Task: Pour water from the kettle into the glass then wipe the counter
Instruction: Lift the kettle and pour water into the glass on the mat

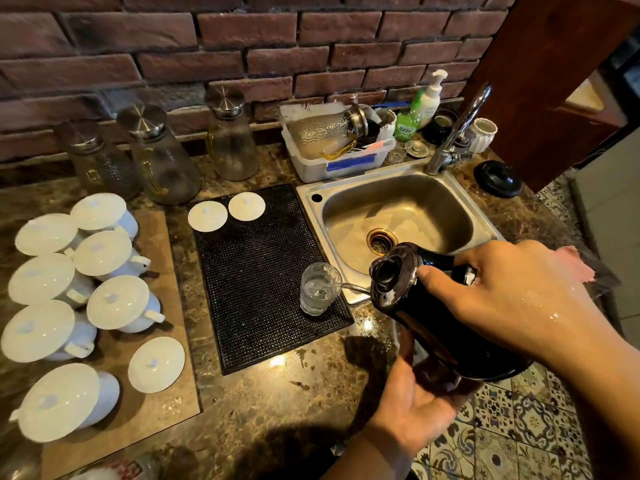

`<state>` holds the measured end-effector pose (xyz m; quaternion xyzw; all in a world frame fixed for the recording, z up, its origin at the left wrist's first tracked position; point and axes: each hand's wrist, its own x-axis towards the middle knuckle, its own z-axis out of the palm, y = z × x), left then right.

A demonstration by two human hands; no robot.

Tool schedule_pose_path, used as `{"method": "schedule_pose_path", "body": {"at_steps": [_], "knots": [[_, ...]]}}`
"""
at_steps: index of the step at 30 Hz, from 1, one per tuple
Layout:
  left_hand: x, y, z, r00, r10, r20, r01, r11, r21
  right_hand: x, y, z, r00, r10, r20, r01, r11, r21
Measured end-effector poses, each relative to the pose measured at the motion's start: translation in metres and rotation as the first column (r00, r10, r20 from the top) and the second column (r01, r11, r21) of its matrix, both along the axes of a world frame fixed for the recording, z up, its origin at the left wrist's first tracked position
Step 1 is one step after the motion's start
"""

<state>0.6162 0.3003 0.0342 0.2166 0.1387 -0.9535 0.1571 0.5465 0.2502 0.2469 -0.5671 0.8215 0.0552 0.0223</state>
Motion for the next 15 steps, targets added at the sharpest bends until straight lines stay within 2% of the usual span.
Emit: {"method": "schedule_pose_path", "body": {"at_steps": [7,15], "knots": [[-0.002,-0.002,0.011,0.999,0.038,-0.009,-0.036,0.991,0.128,0.001,-0.001,0.004,0.999,0.013,-0.044,-0.014,1.000,-0.026],[-0.005,0.001,0.025,0.999,0.049,-0.012,-0.047,0.986,0.158,0.002,-0.002,0.010,0.999,0.042,-0.004,-0.042,0.999,-0.025]]}}
